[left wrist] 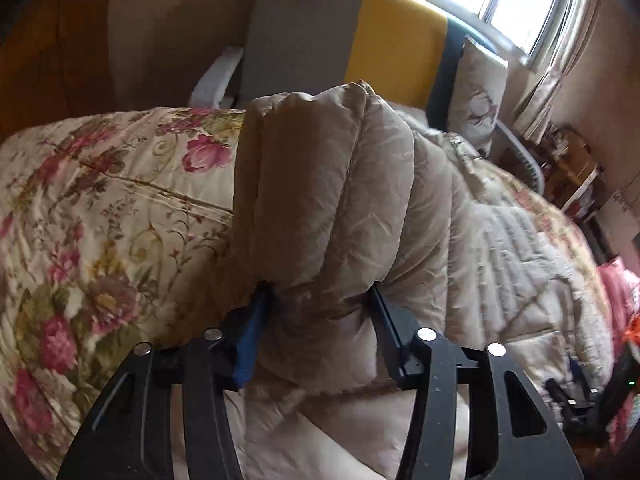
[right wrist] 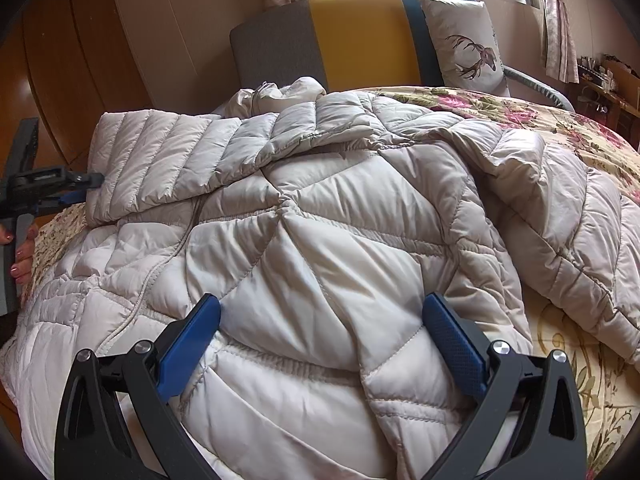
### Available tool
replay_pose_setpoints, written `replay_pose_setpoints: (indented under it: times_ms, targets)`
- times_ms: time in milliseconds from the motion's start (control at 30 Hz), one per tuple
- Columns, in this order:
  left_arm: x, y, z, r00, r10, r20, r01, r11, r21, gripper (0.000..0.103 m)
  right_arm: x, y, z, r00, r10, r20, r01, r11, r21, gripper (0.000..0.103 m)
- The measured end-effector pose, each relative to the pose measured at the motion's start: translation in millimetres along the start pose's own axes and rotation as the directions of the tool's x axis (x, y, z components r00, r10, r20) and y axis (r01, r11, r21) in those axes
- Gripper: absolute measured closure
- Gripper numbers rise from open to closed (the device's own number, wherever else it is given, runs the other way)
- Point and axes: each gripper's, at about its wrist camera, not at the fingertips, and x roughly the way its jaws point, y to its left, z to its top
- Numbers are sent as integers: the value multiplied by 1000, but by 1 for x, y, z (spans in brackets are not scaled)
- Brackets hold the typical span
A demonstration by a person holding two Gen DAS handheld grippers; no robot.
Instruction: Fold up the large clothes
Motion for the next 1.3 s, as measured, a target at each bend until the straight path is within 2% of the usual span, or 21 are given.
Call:
replay_pose_setpoints:
  times_ms: [100, 200, 267, 333, 433, 500, 533, 567, 633, 667, 800, 833, 867, 967, 1033, 1133, 1200, 1267, 1300]
  targets:
    - [30, 14, 19, 993, 114, -8, -114, 993, -17, 63, -1, 2, -1, 1000, -5, -1, 5, 1000, -3, 2]
    - [50, 44, 32, 988, 148, -45, -152, 980, -125, 63, 0, 3, -1, 1000, -10, -2, 10, 1000, -7, 2]
    - [57, 56, 31, 990, 131, -45, -136, 981, -139, 60, 0, 5, -2, 1000, -13, -3, 13, 1000, -9, 2]
    - [59, 60, 24, 991, 133, -29, -135, 985, -105, 55, 1, 5, -2, 1000, -13, -3, 13, 1000, -9, 2]
    - [44, 74, 15, 1000, 14, 1, -14, 986, -167, 52, 1, 5, -2, 1000, -15, -3, 15, 1000, -9, 2]
    - [18, 86, 13, 993, -65, 102, 88, 965, -247, 41, 1, 5, -2, 1000, -15, -3, 15, 1000, -10, 2]
    - [7, 82, 13, 988, -53, 148, 92, 958, -272, 37, 1, 5, -2, 1000, -14, -3, 14, 1000, -9, 2]
    - [-5, 78, 14, 981, -22, 194, 79, 954, -289, 37, 2, 5, -2, 1000, -14, -2, 14, 1000, -9, 2]
    - [-13, 69, 27, 975, -13, 221, 73, 962, -265, 37, 1, 5, -2, 1000, -15, -3, 15, 1000, -10, 2]
    - [-13, 61, 35, 976, 0, 219, 53, 970, -237, 38, 1, 5, -2, 1000, -16, -3, 16, 1000, -10, 2]
    - [18, 38, 63, 985, 76, 156, -52, 987, -153, 55, 2, 5, -3, 1000, -18, -4, 18, 1000, -12, 2]
    - [23, 36, 64, 984, 105, 141, -83, 985, -151, 59, 2, 5, -3, 1000, -18, -4, 18, 1000, -12, 2]
    - [40, 35, 68, 982, 158, 103, -141, 979, -149, 59, 2, 5, -3, 1000, -18, -4, 18, 1000, -12, 2]
    - [75, 45, 62, 972, 233, 25, -228, 963, -143, 59, 3, 5, -3, 1000, -22, -7, 22, 1000, -15, 2]
    - [88, 48, 54, 960, 276, 40, -270, 956, -112, 57, 4, 6, -2, 1000, -25, -9, 25, 1000, -17, 2]
    - [88, 48, 45, 958, 274, 82, -265, 959, -102, 57, 5, 5, -3, 1000, -25, -11, 25, 1000, -18, 2]
    - [80, 54, 45, 965, 246, 91, -233, 963, -136, 47, 5, 5, -3, 1000, -26, -11, 26, 1000, -18, 2]
    - [63, 58, 42, 964, 248, 97, -226, 955, -194, 14, 5, 5, -3, 1000, -26, -10, 26, 999, -18, 2]
    - [52, 57, 39, 962, 251, 109, -222, 949, -222, 11, 5, 5, -3, 1000, -25, -9, 25, 1000, -18, 2]
